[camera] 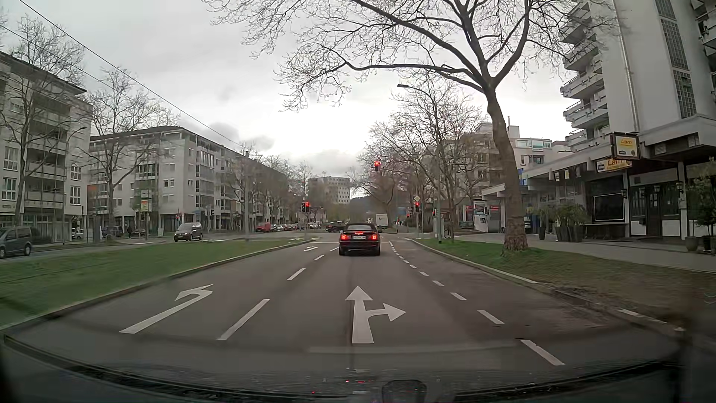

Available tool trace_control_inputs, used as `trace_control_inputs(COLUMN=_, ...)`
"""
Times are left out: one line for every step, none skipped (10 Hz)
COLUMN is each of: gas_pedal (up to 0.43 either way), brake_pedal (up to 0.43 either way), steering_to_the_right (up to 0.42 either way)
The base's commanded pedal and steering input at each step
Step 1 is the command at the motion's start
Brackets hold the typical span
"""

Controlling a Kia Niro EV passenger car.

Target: Follow the waypoints while adhering to traffic rules and regulations

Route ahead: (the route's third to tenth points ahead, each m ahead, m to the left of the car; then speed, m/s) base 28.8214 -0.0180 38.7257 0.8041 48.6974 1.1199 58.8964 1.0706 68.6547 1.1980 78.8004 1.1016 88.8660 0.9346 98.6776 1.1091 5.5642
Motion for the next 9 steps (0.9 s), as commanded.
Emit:
trace_control_inputs(gas_pedal=0.008, brake_pedal=0.0, steering_to_the_right=-0.013)
trace_control_inputs(gas_pedal=0.008, brake_pedal=0.0, steering_to_the_right=-0.013)
trace_control_inputs(gas_pedal=0.008, brake_pedal=0.0, steering_to_the_right=-0.013)
trace_control_inputs(gas_pedal=0.008, brake_pedal=0.0, steering_to_the_right=-0.013)
trace_control_inputs(gas_pedal=0.008, brake_pedal=0.0, steering_to_the_right=-0.013)
trace_control_inputs(gas_pedal=0.008, brake_pedal=0.0, steering_to_the_right=-0.013)
trace_control_inputs(gas_pedal=0.008, brake_pedal=0.0, steering_to_the_right=-0.012)
trace_control_inputs(gas_pedal=0.008, brake_pedal=0.0, steering_to_the_right=-0.011)
trace_control_inputs(gas_pedal=0.0, brake_pedal=0.0, steering_to_the_right=-0.01)
